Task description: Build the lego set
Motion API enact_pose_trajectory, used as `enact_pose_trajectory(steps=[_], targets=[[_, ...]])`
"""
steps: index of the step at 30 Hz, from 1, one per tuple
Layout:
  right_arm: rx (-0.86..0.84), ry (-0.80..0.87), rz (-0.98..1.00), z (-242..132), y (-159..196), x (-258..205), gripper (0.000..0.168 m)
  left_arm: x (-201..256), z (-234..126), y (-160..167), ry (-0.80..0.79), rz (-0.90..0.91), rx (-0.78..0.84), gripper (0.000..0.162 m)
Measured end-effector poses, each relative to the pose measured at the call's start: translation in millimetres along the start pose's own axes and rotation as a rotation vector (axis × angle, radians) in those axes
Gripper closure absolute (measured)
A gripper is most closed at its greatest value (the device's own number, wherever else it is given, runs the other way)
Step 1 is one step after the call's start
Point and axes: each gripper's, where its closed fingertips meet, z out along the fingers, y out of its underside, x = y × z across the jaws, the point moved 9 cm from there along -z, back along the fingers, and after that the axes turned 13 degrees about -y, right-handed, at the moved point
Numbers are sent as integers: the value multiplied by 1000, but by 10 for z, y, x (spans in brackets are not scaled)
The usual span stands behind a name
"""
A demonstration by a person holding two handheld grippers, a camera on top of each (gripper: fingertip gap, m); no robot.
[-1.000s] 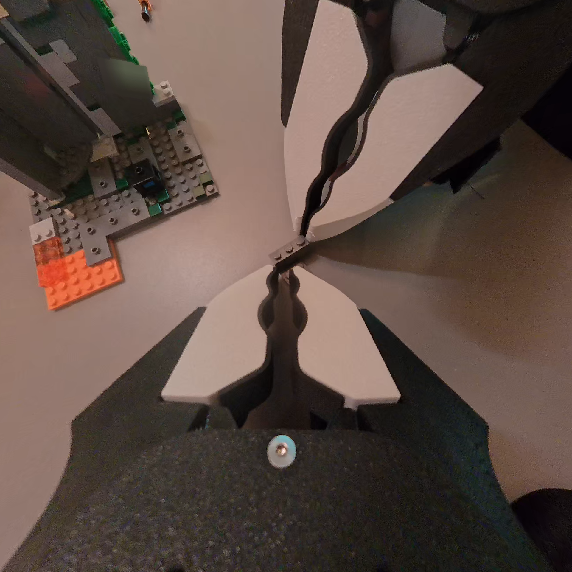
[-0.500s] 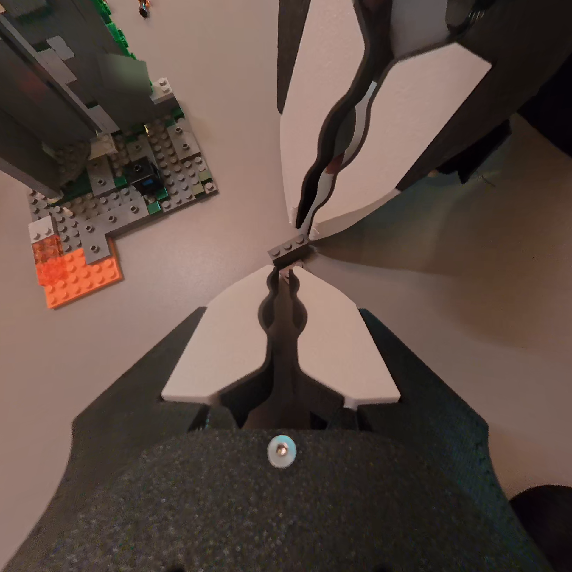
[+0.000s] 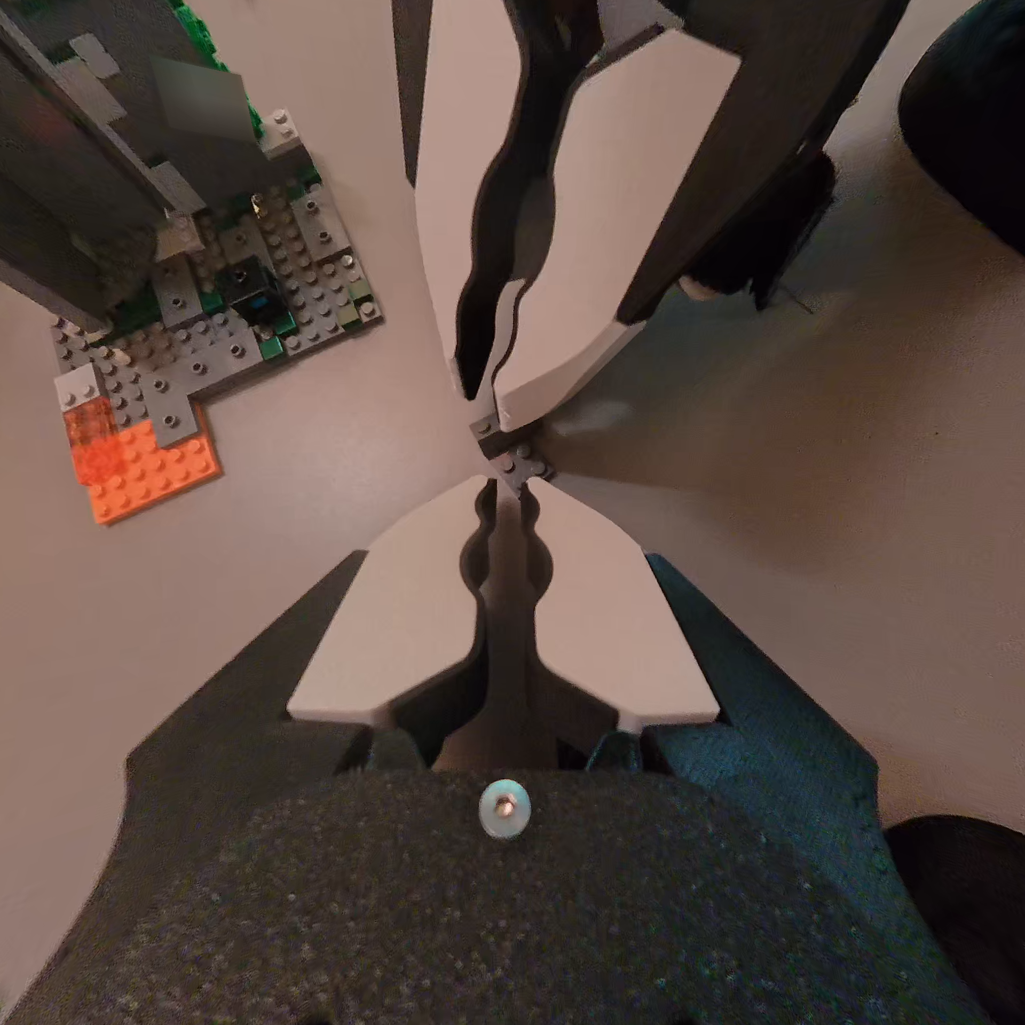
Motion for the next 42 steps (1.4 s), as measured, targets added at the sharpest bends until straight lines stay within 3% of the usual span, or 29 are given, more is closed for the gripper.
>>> enact_pose_trajectory(steps=[29, 42], targets=[[-157, 110, -213, 92, -104, -153, 165, 19, 40, 4, 12, -8, -19, 157], [-126, 98, -150, 84, -98, -130, 160, 21, 39, 8, 14, -9, -19, 157]])
